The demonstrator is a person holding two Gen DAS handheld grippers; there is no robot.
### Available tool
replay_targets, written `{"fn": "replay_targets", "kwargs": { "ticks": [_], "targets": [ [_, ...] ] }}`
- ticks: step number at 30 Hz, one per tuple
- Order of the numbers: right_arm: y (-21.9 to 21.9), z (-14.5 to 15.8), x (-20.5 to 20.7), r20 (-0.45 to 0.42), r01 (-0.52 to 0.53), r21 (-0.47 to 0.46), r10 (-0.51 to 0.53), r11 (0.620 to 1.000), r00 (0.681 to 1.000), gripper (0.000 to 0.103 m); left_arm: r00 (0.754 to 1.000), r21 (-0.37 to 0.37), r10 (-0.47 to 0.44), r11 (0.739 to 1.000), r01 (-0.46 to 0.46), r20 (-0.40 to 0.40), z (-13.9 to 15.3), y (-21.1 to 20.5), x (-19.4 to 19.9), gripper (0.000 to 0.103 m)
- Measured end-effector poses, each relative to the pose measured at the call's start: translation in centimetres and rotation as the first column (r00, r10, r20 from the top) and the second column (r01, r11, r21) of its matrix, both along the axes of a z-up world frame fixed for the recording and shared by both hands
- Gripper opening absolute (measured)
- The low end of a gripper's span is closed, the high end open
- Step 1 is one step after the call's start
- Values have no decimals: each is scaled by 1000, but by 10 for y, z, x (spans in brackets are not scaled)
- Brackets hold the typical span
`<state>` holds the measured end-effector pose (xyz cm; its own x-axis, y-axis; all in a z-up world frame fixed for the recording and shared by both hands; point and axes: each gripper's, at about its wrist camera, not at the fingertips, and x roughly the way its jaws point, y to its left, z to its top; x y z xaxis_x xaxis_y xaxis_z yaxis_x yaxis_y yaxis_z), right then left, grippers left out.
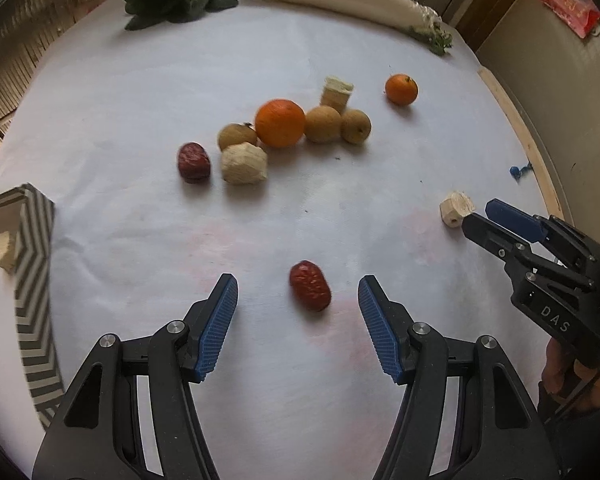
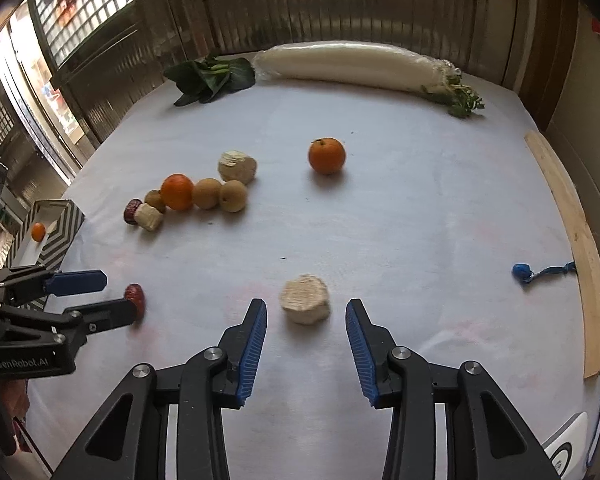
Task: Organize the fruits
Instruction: 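Move left gripper to a red date while right gripper moves to another beige cake, then close left gripper on the red date while right gripper closes on the beige cake, then carry the date in left gripper while right gripper lowers the cake into the tray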
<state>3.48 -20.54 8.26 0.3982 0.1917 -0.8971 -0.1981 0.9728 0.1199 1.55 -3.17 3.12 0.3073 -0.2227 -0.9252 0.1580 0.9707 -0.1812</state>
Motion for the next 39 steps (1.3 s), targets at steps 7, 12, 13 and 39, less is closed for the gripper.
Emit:
{"fn": "replay_targets", "kwargs": {
  "ticks": [7,12,13,39],
  "targets": [
    [4,-13,10,-4,-23,6,23,1000,1000,41,1000,14,7,1000,-7,8,-6,-5,3,63],
    [11,-23,12,-7,-47,-39,47,998,999,37,999,22,-5,1000,5,33,-7,-6,-2,62],
    [12,-23,12,-5,-57,-54,57,997,998,28,999,20,-5,1000,5,37,-7,-4,-3,53],
    [130,37,4,86,-279,49,275,959,958,28,967,50,203,976,-213,155,49,111,-31,19]
  ]
}}
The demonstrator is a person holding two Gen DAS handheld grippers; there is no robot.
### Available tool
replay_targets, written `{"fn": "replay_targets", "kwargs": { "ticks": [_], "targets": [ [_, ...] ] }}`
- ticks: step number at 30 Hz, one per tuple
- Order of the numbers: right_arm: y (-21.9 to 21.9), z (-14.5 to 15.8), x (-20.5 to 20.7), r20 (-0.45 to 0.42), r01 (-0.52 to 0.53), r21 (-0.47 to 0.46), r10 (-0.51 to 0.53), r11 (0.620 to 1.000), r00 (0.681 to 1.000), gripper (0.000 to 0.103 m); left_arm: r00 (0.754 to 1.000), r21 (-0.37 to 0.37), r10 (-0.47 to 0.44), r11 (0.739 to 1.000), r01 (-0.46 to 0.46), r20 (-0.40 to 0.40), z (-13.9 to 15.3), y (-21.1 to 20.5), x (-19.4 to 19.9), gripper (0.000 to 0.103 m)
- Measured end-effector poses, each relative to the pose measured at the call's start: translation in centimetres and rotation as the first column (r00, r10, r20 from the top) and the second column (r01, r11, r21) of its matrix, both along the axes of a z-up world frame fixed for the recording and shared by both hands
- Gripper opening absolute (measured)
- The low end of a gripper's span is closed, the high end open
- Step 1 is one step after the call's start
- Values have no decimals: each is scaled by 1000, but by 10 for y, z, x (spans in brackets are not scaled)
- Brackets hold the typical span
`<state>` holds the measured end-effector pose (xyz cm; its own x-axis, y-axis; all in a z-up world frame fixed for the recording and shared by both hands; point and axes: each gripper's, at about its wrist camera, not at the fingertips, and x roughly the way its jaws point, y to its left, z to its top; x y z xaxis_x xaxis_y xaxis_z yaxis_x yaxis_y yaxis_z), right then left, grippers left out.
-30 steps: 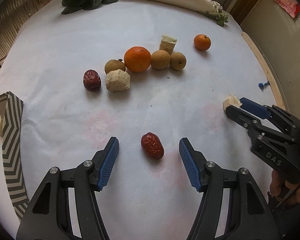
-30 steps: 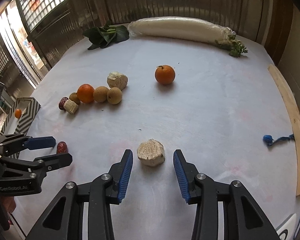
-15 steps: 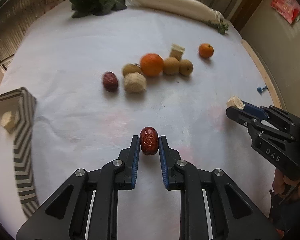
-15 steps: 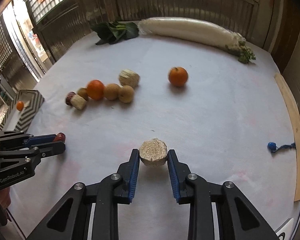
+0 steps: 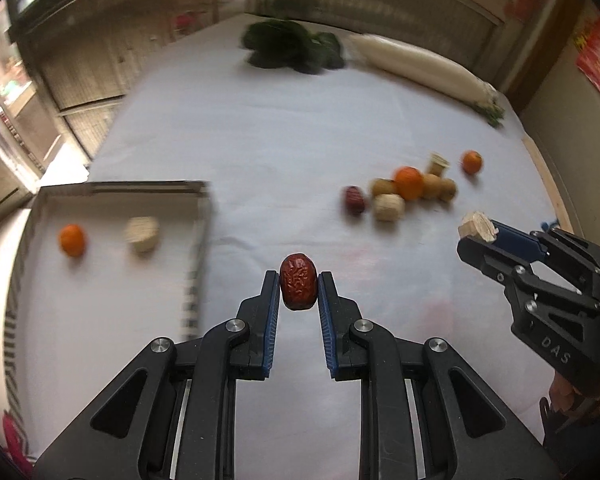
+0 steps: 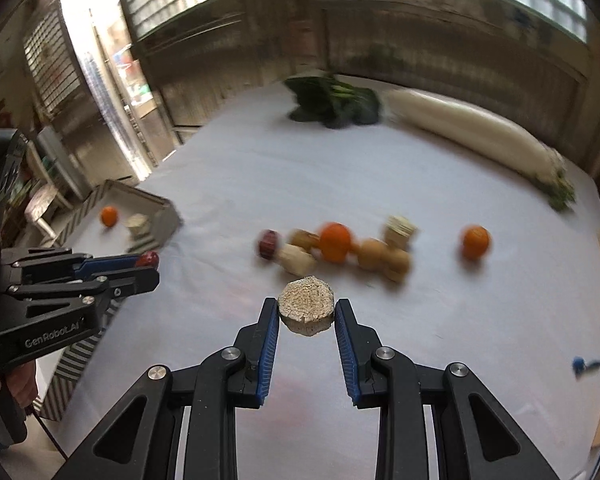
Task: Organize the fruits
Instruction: 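Carry the date in left gripper while right gripper lowers the cake into the tray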
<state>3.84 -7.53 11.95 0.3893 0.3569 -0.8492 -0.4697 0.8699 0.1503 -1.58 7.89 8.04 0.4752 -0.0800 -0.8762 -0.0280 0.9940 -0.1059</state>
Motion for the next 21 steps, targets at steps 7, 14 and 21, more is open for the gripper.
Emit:
{"fn": "replay_targets", "kwargs": {
  "ticks": [7,14,21],
  "targets": [
    [56,5,-4,14,-102,9,102,995,995,28,995,21,97,995,-97,10,4,51,-16,18],
    [102,6,-10,16,-181,14,181,983,983,28,984,33,176,984,-176,11,3,91,-32,18],
    [137,4,-16,11,-240,11,240,971,971,28,973,38,232,972,-232,2,-3,121,-42,18]
  ]
}}
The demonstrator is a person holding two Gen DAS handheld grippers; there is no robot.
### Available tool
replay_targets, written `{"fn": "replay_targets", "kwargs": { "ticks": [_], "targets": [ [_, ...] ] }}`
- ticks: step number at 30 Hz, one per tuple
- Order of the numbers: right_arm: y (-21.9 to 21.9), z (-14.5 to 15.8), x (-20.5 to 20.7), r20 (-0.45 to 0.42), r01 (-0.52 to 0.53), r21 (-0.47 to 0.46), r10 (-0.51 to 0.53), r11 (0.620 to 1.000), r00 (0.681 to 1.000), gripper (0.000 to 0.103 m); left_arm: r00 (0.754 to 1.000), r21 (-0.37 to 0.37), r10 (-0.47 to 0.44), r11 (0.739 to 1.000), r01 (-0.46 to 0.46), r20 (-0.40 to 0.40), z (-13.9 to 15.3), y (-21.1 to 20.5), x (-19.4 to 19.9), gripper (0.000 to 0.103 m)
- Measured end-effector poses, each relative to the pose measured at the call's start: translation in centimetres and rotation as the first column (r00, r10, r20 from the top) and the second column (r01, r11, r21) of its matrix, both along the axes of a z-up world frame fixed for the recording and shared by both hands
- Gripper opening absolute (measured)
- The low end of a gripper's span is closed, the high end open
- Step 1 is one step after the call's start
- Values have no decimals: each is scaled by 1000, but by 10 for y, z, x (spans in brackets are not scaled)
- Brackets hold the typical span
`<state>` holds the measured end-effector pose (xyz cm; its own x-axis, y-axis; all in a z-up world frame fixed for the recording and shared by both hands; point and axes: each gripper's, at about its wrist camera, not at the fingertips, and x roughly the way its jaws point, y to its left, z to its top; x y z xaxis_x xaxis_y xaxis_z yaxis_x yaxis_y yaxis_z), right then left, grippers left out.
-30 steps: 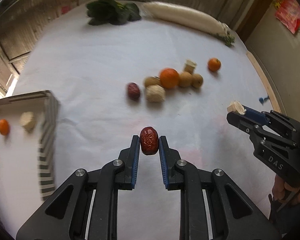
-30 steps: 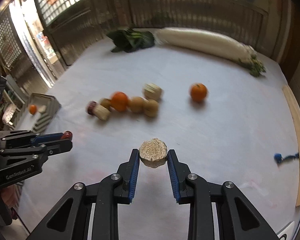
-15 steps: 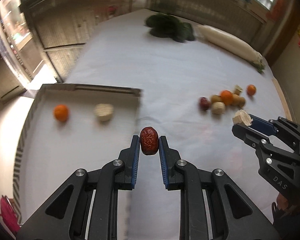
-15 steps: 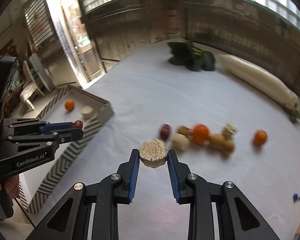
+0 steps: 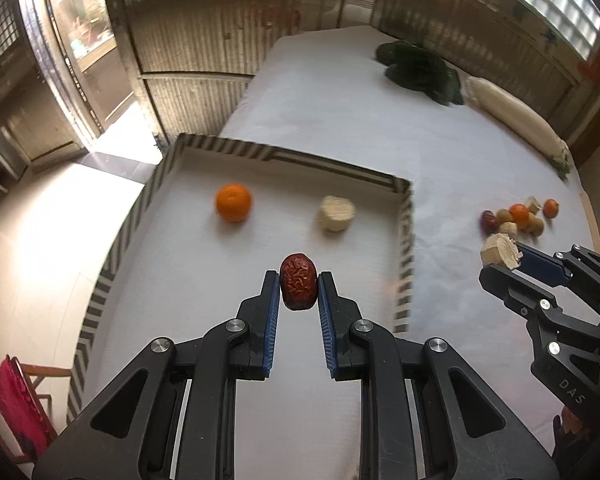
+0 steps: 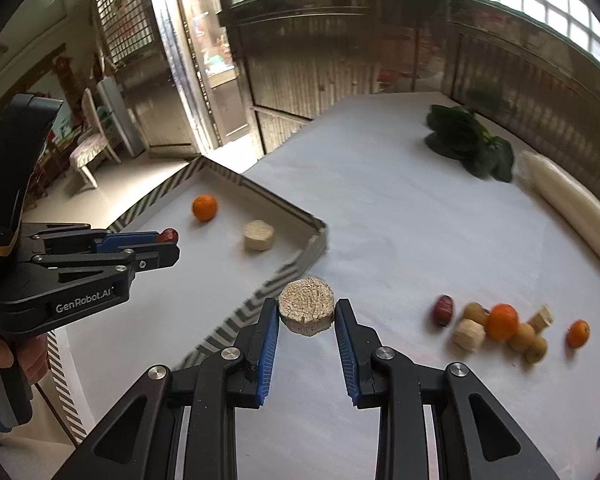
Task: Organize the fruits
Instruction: 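Carry the date in left gripper while right gripper lowers the cake into the tray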
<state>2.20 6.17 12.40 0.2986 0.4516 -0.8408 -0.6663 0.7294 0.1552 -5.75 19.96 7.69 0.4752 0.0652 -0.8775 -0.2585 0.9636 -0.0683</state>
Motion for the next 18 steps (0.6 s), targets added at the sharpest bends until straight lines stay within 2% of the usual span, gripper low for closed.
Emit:
{"fn": "replay_targets", "kwargs": {
  "ticks": [18],
  "targets": [
    [61,-17,4,-45,-95,0,95,995,994,28,996,-27,74,997,-76,-58,-27,51,1,18]
  ]
}}
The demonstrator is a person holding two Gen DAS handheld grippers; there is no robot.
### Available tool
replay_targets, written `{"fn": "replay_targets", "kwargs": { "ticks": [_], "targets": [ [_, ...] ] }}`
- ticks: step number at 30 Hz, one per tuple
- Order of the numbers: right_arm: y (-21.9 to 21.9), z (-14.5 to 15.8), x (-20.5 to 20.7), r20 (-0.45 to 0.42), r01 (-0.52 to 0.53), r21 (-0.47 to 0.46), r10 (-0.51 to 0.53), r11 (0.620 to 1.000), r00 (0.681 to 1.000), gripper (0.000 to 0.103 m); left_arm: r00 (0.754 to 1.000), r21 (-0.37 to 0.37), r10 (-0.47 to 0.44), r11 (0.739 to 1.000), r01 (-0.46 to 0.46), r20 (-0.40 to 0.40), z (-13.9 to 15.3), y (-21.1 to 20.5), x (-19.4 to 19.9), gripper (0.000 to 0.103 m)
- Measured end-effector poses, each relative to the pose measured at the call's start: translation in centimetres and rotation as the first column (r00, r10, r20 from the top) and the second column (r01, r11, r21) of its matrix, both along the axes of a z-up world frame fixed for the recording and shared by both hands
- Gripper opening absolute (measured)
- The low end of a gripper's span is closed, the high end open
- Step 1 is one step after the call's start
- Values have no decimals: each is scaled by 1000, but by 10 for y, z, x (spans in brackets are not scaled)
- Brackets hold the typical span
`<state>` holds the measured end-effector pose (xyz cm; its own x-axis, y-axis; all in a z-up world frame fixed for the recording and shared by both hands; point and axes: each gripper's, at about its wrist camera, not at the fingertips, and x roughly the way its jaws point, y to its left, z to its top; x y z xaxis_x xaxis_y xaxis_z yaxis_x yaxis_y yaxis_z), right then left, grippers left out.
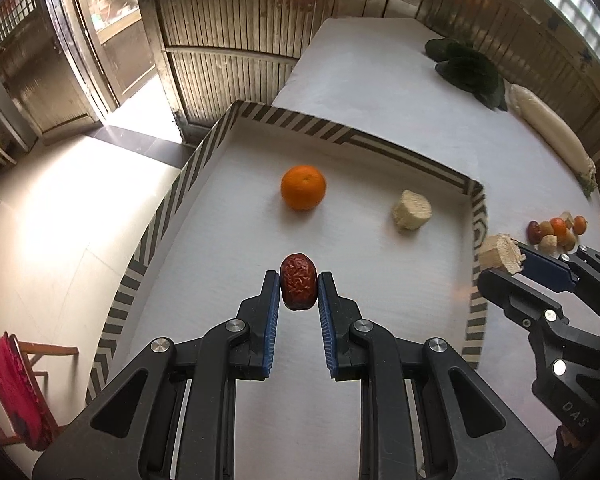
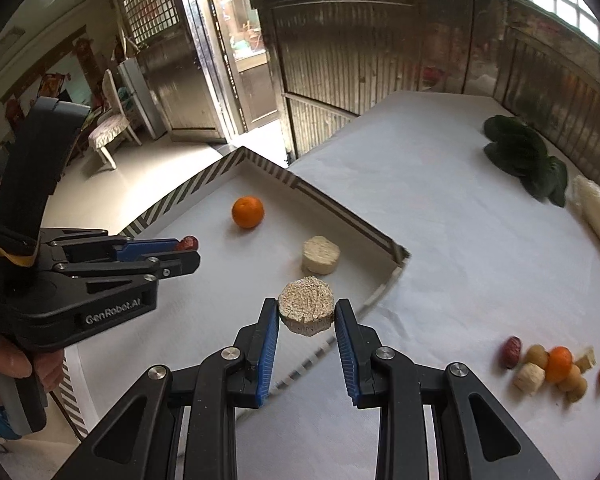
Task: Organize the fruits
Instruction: 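Carry the date in left gripper while right gripper lowers the cake into the tray, then open left gripper over the tray while right gripper releases the cake, then move both grippers back from the tray to the remaining fruits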
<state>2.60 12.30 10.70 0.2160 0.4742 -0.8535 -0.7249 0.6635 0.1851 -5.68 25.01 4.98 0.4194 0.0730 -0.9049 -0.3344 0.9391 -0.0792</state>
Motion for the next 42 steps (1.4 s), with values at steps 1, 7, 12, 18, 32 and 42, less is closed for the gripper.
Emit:
{"fn": "replay_targets", "kwargs": {
  "ticks": [1,7,12,18,32,42],
  "targets": [
    [4,-2,1,-5,-6,0,6,1000,1000,28,1000,-4,2,1000,-2,-3,-1,1,1,18],
    [23,-19,7,-44,-23,-10,22,1000,999,28,1000,-19,19,1000,-19,-17,-11,8,11,18],
    [31,-34,11,-69,-22,-30,20,999,997,28,1000,-13,14,1000,-15,-27,-17,9,18,18],
    [40,-46,12,-81,-34,-53,30,998,996,28,999,-9,14,1000,-15,-46,-24,11,22,18],
    [25,-28,8,-55,-6,13,7,1000,998,38,999,19,30,999,-29,-23,-14,10,21,60],
    [-36,6,9,5,108,57,-108,993,994,41,998,24,-13,1000,12,55,21,-29,24,60]
  ]
}}
